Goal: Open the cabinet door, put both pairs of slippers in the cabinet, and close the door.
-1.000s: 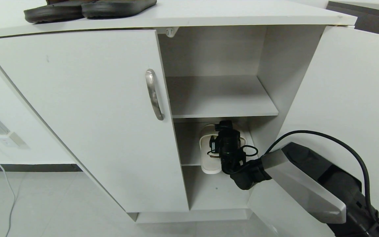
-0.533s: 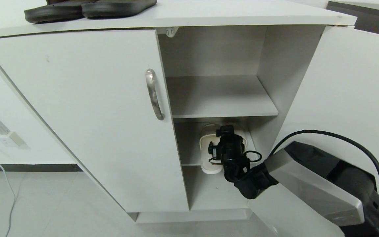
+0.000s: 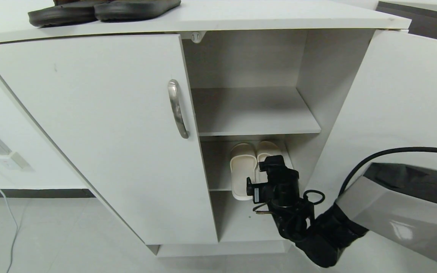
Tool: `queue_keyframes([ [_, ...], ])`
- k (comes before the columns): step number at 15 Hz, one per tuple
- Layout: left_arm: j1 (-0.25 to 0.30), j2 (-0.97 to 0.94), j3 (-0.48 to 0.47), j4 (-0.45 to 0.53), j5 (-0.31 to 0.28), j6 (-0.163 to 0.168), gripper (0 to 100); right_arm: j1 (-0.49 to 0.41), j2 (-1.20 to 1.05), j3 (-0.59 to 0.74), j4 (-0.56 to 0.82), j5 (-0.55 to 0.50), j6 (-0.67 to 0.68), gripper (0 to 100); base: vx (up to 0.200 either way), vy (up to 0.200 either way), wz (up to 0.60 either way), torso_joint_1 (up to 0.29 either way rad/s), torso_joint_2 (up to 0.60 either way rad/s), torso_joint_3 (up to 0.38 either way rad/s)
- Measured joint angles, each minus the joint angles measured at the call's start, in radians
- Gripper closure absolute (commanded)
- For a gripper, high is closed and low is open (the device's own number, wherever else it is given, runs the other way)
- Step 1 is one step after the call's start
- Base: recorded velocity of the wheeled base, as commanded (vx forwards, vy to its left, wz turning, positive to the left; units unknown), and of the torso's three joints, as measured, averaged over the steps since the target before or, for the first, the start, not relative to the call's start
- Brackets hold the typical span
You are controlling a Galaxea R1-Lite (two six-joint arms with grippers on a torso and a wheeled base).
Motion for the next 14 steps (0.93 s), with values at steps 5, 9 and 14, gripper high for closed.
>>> queue_keyframes([
  [5, 0.0, 0.0, 0.0, 0.0, 0.0, -0.001, 100, 0.081, -0.18, 0.226, -0.006, 0.007, 0.021, 0, 0.0, 0.0, 0.0, 0.0, 0.0, 0.0],
  [9, 0.0, 0.0, 0.0, 0.0, 0.0, -0.001, 100, 0.093, -0.199, 0.238, -0.006, 0.001, 0.021, 0, 0.0, 0.0, 0.0, 0.0, 0.0, 0.0],
  [14, 0.0, 0.0, 0.0, 0.0, -0.001, -0.001, 100, 0.104, -0.197, 0.253, -0.019, 0.001, 0.021, 0, -0.12, 0.0, 0.0, 0.005, 0.0, 0.0],
])
